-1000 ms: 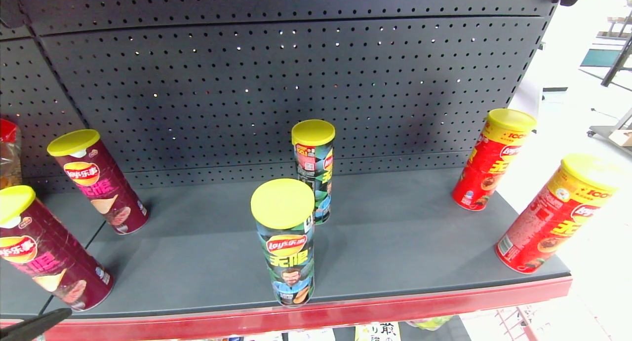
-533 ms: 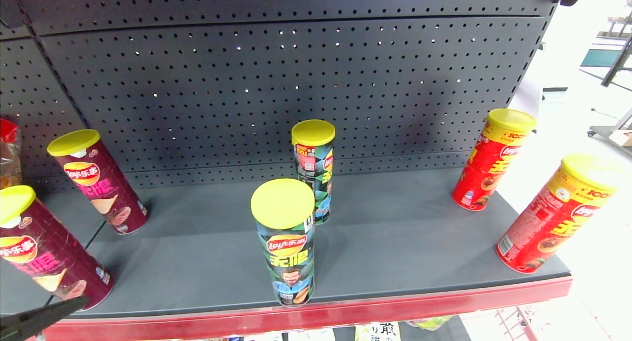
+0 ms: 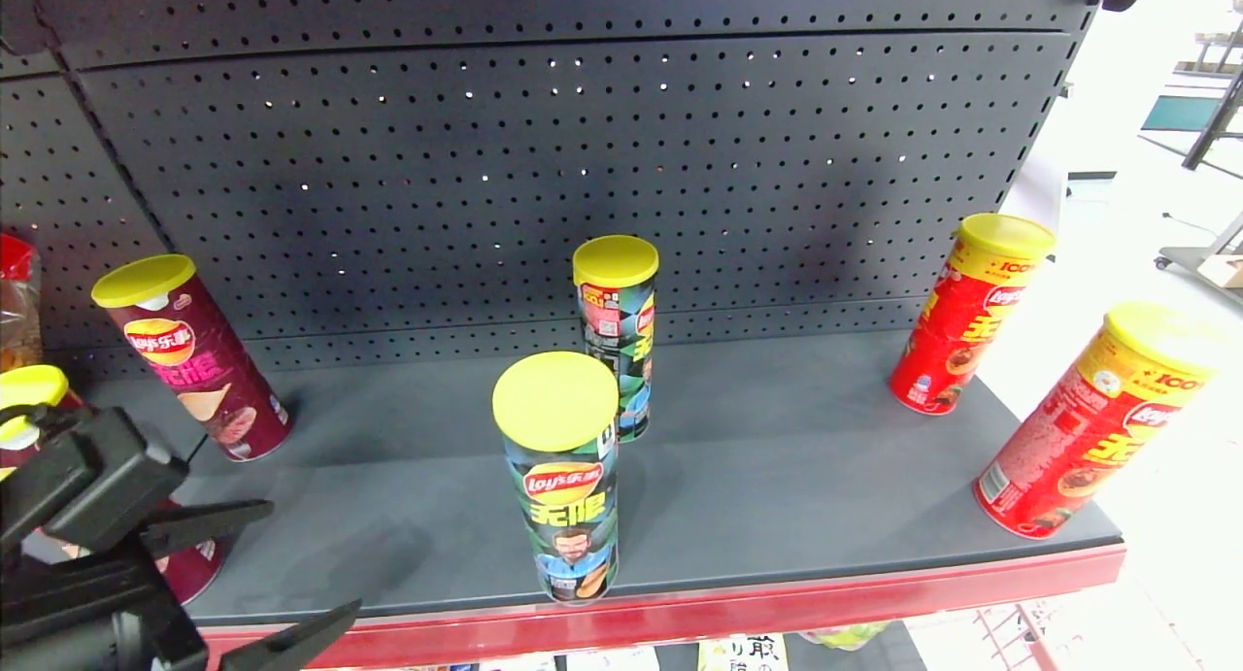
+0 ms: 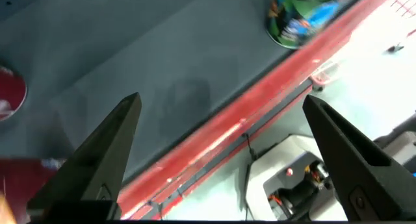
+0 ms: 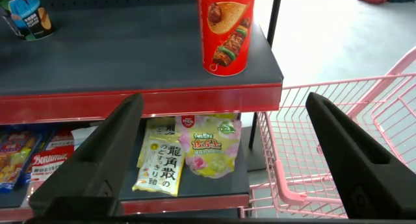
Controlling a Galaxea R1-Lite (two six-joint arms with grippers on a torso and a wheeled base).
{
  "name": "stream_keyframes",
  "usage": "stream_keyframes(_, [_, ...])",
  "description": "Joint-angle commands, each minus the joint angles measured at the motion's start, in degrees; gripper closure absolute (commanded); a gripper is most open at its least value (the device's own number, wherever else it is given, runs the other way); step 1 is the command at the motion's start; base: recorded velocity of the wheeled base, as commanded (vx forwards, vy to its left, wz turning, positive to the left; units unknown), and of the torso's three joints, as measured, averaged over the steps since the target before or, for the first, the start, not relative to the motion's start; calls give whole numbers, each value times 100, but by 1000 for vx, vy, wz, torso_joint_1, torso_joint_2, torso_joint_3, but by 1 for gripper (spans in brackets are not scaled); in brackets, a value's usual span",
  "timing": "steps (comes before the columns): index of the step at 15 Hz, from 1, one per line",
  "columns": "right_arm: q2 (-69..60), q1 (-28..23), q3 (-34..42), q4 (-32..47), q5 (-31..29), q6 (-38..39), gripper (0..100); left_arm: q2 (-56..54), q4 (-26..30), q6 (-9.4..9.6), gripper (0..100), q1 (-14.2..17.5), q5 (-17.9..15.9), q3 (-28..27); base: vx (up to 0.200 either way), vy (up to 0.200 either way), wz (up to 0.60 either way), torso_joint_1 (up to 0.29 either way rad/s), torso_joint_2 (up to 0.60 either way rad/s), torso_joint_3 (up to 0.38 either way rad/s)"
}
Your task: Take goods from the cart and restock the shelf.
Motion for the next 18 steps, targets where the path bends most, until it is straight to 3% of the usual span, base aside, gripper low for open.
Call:
stream_keyframes(1, [-2,0,0,-1,4,2,0,948,0,-21,0,-53,64,-366,0,0,0,0,0,0])
stream_keyframes(9, [-2,0,0,-1,4,2,0,2222,-18,-21,0,-282,46,-884,0,0,0,0,0,0])
stream_keyframes(11, [-2,0,0,-1,4,2,0,2468,-18,-30,0,-484,64,-937,0,0,0,0,0,0])
stream_keyframes(18, [-2,0,0,-1,4,2,0,3163,-18,-39,0,-519,231,-1359,0,0,0,0,0,0])
